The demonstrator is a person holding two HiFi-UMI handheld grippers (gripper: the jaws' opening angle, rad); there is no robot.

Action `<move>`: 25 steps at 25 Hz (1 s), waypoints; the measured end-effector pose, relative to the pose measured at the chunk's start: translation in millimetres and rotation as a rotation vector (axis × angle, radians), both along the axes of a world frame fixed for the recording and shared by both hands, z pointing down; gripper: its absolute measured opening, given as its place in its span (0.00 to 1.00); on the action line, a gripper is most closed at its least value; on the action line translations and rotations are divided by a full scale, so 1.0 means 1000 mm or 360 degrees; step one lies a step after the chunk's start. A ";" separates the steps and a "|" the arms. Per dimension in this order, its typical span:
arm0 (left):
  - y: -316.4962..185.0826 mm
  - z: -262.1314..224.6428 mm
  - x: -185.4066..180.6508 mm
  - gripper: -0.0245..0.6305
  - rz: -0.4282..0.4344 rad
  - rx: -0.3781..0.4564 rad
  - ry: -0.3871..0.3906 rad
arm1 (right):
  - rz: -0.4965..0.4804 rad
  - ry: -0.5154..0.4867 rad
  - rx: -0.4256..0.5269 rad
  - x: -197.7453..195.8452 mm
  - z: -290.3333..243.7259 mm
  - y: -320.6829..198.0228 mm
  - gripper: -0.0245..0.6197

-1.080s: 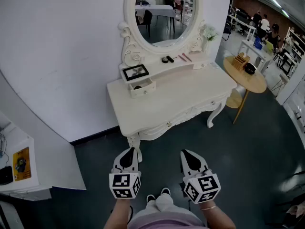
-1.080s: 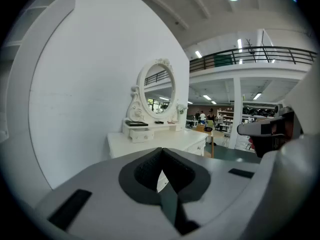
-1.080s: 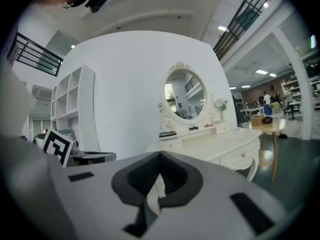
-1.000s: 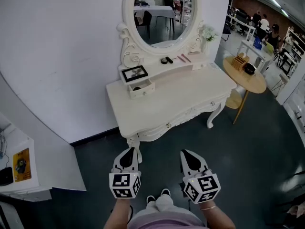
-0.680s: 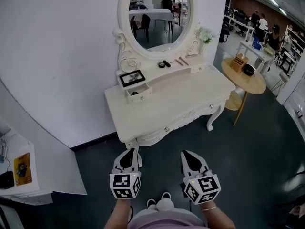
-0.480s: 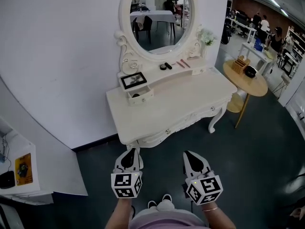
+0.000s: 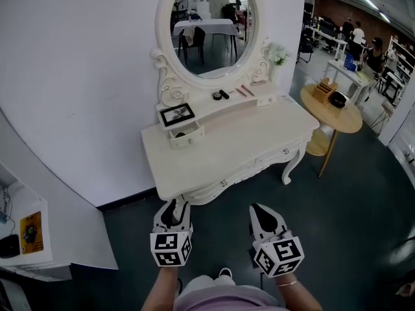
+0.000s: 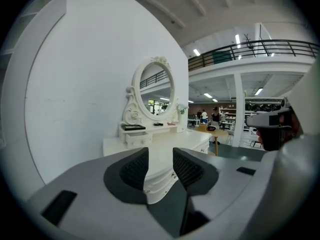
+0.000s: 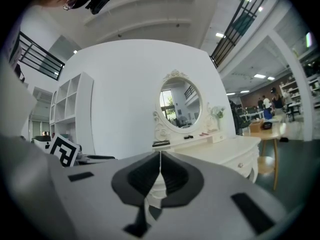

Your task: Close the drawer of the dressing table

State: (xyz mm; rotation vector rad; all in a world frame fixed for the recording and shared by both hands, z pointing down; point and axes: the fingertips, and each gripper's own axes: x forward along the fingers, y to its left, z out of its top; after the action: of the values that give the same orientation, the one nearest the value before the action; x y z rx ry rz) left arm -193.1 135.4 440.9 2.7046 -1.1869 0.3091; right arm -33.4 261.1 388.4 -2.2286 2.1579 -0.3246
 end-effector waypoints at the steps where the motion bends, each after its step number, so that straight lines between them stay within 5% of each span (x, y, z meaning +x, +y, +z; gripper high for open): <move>1: 0.000 0.000 0.002 0.26 -0.0001 0.0003 -0.0002 | 0.0001 -0.0001 0.0004 0.002 0.000 0.000 0.04; 13: -0.031 0.011 0.029 0.39 -0.0005 -0.0030 -0.0033 | 0.0043 -0.0031 0.0003 0.030 0.005 -0.019 0.04; 25: -0.175 0.025 0.095 0.39 0.0012 -0.0051 -0.0035 | 0.0163 0.0024 -0.0001 0.096 0.001 -0.143 0.04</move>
State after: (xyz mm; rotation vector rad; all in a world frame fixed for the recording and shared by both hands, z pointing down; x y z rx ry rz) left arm -98.4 -39.3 465.5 2.6852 -1.1678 0.3566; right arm 63.1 117.9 389.7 -2.3387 2.0408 -0.3063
